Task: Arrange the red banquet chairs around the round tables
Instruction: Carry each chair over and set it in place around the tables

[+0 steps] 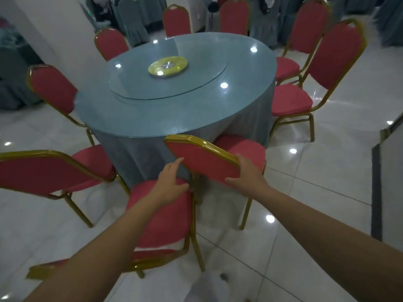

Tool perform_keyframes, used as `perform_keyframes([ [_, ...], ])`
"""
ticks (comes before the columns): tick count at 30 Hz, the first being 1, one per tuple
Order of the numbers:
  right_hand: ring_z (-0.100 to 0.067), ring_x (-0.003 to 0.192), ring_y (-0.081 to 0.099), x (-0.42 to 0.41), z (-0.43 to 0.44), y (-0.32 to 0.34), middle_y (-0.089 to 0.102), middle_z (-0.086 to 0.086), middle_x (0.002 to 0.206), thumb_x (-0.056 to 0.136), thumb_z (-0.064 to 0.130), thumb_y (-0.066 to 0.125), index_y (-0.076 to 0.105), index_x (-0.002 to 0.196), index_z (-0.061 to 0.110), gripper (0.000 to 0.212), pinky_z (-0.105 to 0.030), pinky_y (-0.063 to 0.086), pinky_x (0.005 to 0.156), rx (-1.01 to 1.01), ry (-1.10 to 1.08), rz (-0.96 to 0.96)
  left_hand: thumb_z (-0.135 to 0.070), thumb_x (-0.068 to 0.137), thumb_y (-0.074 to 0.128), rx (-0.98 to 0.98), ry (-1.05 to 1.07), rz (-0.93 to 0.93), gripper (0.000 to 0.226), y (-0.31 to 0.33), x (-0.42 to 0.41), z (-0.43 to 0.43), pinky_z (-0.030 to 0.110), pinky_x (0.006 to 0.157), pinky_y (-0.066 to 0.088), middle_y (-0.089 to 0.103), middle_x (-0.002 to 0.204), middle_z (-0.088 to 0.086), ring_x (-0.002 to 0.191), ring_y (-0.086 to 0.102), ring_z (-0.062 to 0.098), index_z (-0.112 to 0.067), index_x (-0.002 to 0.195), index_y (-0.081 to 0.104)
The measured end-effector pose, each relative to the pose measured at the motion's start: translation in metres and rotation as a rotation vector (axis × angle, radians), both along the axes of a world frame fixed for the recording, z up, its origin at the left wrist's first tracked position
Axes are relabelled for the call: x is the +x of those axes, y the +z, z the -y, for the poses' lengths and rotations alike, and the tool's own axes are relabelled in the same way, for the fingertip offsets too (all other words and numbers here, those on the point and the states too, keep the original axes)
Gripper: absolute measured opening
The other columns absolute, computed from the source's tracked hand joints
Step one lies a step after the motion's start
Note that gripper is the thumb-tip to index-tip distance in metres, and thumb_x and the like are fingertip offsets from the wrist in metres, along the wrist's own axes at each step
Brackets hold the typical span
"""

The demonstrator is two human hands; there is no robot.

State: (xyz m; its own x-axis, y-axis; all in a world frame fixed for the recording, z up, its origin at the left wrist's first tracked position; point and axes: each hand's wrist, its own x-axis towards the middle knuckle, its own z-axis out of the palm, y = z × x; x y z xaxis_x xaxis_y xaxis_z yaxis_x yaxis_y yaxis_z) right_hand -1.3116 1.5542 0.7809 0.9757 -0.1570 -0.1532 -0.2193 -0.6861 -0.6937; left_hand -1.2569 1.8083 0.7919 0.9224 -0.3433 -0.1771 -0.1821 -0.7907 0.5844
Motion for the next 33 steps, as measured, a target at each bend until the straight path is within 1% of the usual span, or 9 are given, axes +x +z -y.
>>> perform_keyframes([
  [3, -0.029, 0.143, 0.031, 0.049, 0.000, -0.013, 0.031, -0.003, 0.157, 0.078, 0.046, 0.075, 0.005, 0.156, 0.027, 0.107, -0.054, 0.034, 0.111, -0.147, 0.047, 0.009, -0.024, 0.080, 0.077, 0.081, 0.066, -0.002, 0.095, -0.005, 0.052, 0.003, 0.044, 0.115, 0.027, 0.026, 0.156, 0.011, 0.143, 0.025, 0.031, -0.022, 0.155, 0.018],
  [5, -0.031, 0.140, 0.035, 0.079, 0.008, -0.021, 0.043, -0.004, 0.149, 0.080, 0.048, 0.070, 0.007, 0.155, 0.030, 0.099, -0.056, 0.030, 0.110, -0.249, 0.095, -0.056, -0.026, 0.078, 0.078, 0.120, 0.114, -0.027, 0.100, -0.010, 0.092, 0.008, 0.047, 0.115, 0.026, 0.022, 0.157, 0.012, 0.143, 0.023, 0.035, -0.023, 0.156, 0.015],
  [7, -0.032, 0.122, 0.053, 0.102, 0.021, -0.029, 0.062, -0.003, 0.121, 0.084, 0.042, 0.062, 0.037, 0.141, 0.035, 0.062, -0.054, 0.033, 0.104, -0.299, 0.164, -0.166, -0.022, 0.077, 0.076, 0.127, 0.157, -0.044, 0.097, -0.020, 0.128, 0.016, 0.048, 0.115, 0.027, 0.022, 0.156, 0.014, 0.142, 0.024, 0.038, -0.023, 0.155, 0.018],
  [9, -0.024, 0.093, 0.063, 0.114, 0.033, -0.038, 0.063, 0.007, 0.087, 0.088, 0.041, 0.058, 0.056, 0.092, 0.037, 0.006, -0.044, 0.043, 0.090, -0.310, 0.234, -0.220, -0.018, 0.080, 0.074, 0.081, 0.214, -0.027, 0.085, -0.032, 0.155, 0.026, 0.046, 0.113, 0.030, 0.022, 0.153, 0.015, 0.137, 0.031, 0.039, -0.025, 0.152, 0.029],
  [11, -0.017, 0.073, 0.057, 0.119, 0.041, -0.044, 0.052, 0.012, 0.070, 0.088, 0.042, 0.058, 0.045, 0.069, 0.034, 0.024, -0.029, 0.039, 0.064, -0.322, 0.314, -0.216, -0.015, 0.081, 0.074, 0.090, 0.250, 0.029, 0.071, -0.043, 0.179, 0.035, 0.045, 0.112, 0.032, 0.025, 0.149, 0.014, 0.130, 0.039, 0.040, -0.026, 0.144, 0.044],
  [14, -0.009, 0.064, 0.048, 0.122, 0.059, -0.052, 0.046, 0.014, 0.066, 0.084, 0.037, 0.061, 0.047, 0.072, 0.036, 0.018, -0.024, 0.026, 0.051, -0.300, 0.387, -0.172, -0.016, 0.078, 0.077, 0.195, 0.263, 0.083, 0.063, -0.058, 0.193, 0.044, 0.047, 0.109, 0.031, 0.034, 0.144, 0.006, 0.124, 0.036, 0.044, -0.036, 0.132, 0.052],
  [18, -0.004, 0.063, 0.046, 0.123, 0.096, -0.053, 0.047, 0.017, 0.066, 0.084, 0.040, 0.062, 0.061, 0.095, 0.039, 0.011, -0.022, 0.028, 0.052, -0.234, 0.418, -0.145, -0.023, 0.077, 0.079, 0.266, 0.278, 0.101, 0.064, -0.059, 0.193, 0.064, 0.048, 0.109, 0.023, 0.035, 0.145, 0.000, 0.120, 0.035, 0.044, -0.044, 0.131, 0.050],
  [23, -0.003, 0.060, 0.048, 0.143, 0.154, -0.035, 0.050, 0.015, 0.062, 0.082, 0.041, 0.066, 0.050, 0.070, 0.041, 0.020, -0.026, 0.032, 0.053, -0.214, 0.425, -0.133, -0.033, 0.080, 0.077, 0.260, 0.420, 0.051, 0.069, -0.036, 0.200, 0.108, 0.053, 0.110, 0.022, 0.034, 0.148, -0.003, 0.126, 0.034, 0.042, -0.050, 0.137, 0.042],
  [33, -0.003, 0.066, 0.057, 0.197, 0.290, 0.003, 0.060, 0.012, 0.067, 0.077, 0.057, 0.071, 0.064, 0.080, 0.039, 0.020, -0.034, 0.046, 0.063, -0.048, 0.397, 0.013, -0.037, 0.073, 0.079, 0.096, 0.606, 0.106, 0.074, 0.006, 0.200, 0.234, 0.055, 0.105, 0.029, 0.043, 0.142, 0.001, 0.130, 0.043, 0.032, -0.037, 0.138, 0.043],
])
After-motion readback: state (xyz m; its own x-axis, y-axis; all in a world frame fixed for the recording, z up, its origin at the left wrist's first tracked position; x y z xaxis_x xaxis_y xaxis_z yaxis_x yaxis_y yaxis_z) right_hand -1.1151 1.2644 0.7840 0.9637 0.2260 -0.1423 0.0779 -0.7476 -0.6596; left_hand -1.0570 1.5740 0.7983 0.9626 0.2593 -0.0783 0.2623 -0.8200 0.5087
